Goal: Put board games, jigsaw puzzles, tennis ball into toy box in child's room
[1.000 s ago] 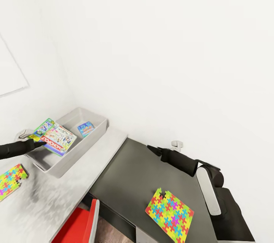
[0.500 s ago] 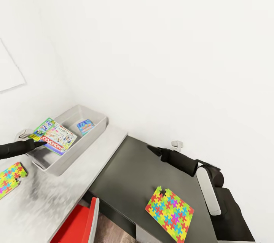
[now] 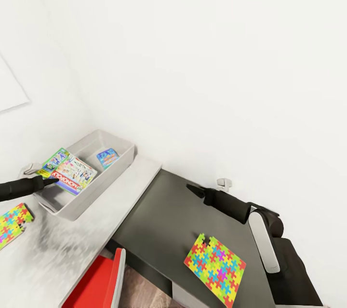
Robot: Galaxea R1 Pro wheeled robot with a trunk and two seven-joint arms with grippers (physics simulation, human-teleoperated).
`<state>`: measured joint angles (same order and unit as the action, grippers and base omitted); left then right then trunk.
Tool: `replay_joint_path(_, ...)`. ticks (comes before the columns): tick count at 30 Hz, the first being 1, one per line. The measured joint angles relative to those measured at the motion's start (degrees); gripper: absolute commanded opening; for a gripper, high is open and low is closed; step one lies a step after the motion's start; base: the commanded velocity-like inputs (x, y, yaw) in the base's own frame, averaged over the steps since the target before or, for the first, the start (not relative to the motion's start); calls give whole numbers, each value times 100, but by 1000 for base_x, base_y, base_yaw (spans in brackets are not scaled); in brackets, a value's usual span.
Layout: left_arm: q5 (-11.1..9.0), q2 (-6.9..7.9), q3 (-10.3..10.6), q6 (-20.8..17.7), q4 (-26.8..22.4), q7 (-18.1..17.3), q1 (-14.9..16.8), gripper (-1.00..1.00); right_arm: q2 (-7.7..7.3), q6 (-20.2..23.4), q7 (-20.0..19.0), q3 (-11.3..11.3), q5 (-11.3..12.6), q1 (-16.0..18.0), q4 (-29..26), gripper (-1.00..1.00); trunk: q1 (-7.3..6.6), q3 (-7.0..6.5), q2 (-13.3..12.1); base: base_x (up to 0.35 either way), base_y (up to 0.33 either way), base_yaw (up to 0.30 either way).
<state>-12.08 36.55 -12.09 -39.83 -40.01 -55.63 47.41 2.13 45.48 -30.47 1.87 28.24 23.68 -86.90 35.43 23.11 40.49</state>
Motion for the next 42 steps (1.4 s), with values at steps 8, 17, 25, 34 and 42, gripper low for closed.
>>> replay_joint_path(8, 1, 0, 0, 27, 0, -1, 0, -100, 8, 0, 59, 1, -6, 0, 0, 100, 0, 15, 0, 0, 0, 0)
replay_joint_path(17, 15, 1, -8, -11, 0, 11, 0, -100, 9, 3, 62, 9, 26, 0, 0, 100, 0, 15, 0, 0, 0, 0)
replay_joint_path(25, 18, 2, -2, -24, 0, 59, 0, -100, 9, -8, 72, 5, 2, 0, 0, 100, 0, 18, 0, 0, 0, 0)
replay_joint_path(34, 18, 0, -2, -18, 0, 61, 0, -100, 9, -4, 62, 9, 1, 0, 0, 100, 0, 82, 0, 0, 0, 0)
replay_joint_path(42, 21, 0, 1, -17, 0, 61, 0, -100, 9, -1, 60, 9, 1, 0, 0, 100, 0, 154, 0, 0, 0, 0)
